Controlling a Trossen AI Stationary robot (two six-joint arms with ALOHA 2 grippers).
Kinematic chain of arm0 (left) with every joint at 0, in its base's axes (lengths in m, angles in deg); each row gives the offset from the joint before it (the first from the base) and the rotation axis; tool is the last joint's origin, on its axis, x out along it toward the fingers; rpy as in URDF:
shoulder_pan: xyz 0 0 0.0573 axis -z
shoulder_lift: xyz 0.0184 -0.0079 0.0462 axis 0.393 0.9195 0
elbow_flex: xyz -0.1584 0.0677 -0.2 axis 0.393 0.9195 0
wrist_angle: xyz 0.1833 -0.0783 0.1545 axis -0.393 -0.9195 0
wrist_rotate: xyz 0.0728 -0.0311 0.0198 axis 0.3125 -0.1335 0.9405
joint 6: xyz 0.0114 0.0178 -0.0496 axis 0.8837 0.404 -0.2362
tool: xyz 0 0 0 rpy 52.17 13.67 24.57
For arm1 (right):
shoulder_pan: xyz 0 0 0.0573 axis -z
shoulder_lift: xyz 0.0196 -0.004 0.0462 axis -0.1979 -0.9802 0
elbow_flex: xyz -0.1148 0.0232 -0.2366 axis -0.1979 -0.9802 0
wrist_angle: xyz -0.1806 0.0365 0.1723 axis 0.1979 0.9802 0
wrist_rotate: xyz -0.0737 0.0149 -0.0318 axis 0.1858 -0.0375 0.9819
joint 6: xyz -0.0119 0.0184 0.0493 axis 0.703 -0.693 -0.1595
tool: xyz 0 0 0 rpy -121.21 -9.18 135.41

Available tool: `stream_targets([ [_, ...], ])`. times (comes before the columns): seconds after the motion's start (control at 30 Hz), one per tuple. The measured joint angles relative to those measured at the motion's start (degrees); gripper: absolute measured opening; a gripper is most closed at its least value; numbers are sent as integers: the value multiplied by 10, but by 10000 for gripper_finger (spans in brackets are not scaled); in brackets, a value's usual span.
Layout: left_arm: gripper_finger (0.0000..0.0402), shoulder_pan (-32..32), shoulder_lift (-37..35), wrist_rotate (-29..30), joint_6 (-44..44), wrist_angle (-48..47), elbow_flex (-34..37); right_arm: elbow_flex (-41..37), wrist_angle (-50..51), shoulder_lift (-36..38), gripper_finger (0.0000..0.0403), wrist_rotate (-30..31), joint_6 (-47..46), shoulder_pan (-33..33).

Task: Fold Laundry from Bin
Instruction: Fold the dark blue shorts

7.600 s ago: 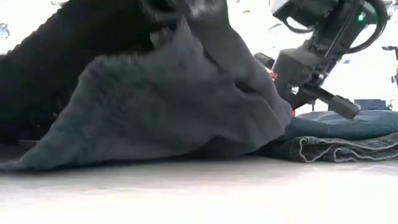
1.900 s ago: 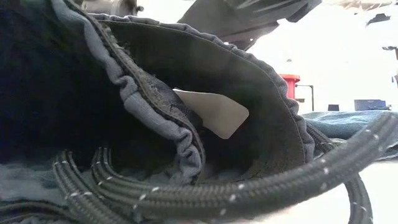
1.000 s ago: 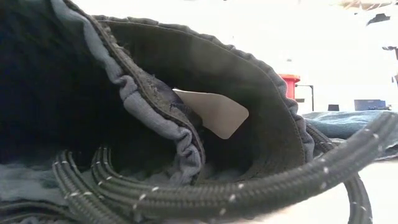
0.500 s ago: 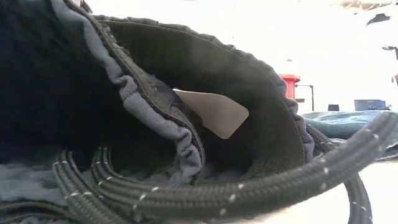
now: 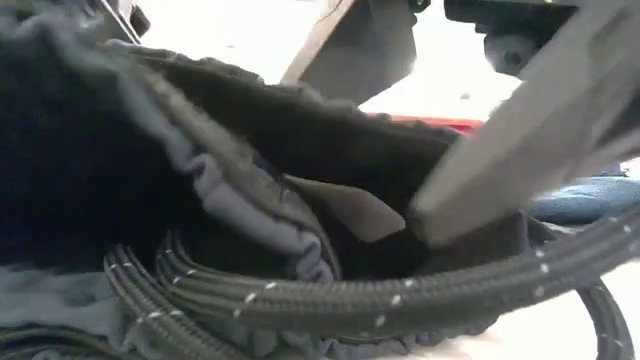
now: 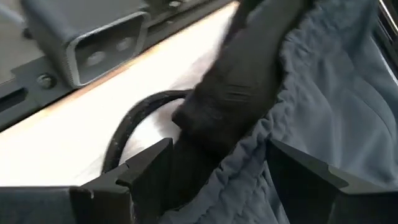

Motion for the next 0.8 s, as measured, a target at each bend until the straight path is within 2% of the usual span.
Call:
stream_targets([
  [0.23, 75, -5, 0, -4, -7, 2, 0, 4, -47, -41, 286, -54, 45, 12],
  [0.33, 75, -4, 0, -4, -11, 4, 0, 5, -60, -61, 286, -42, 42, 16],
  [0.43, 75, -3, 1, -4, -16, 6, 2, 5, -64, -71, 283, 6, 13, 17],
  [0.53, 75, -3, 9, -12, -16, 19, 13, 5, -64, -76, 266, 8, -30, 28],
  [0.67, 75, -3, 24, -39, -15, 81, 48, 4, -61, -76, 199, 3, -66, 42],
  [0.8, 75, -3, 35, -49, -5, 151, 81, 4, -54, -77, 84, 20, -70, 50],
])
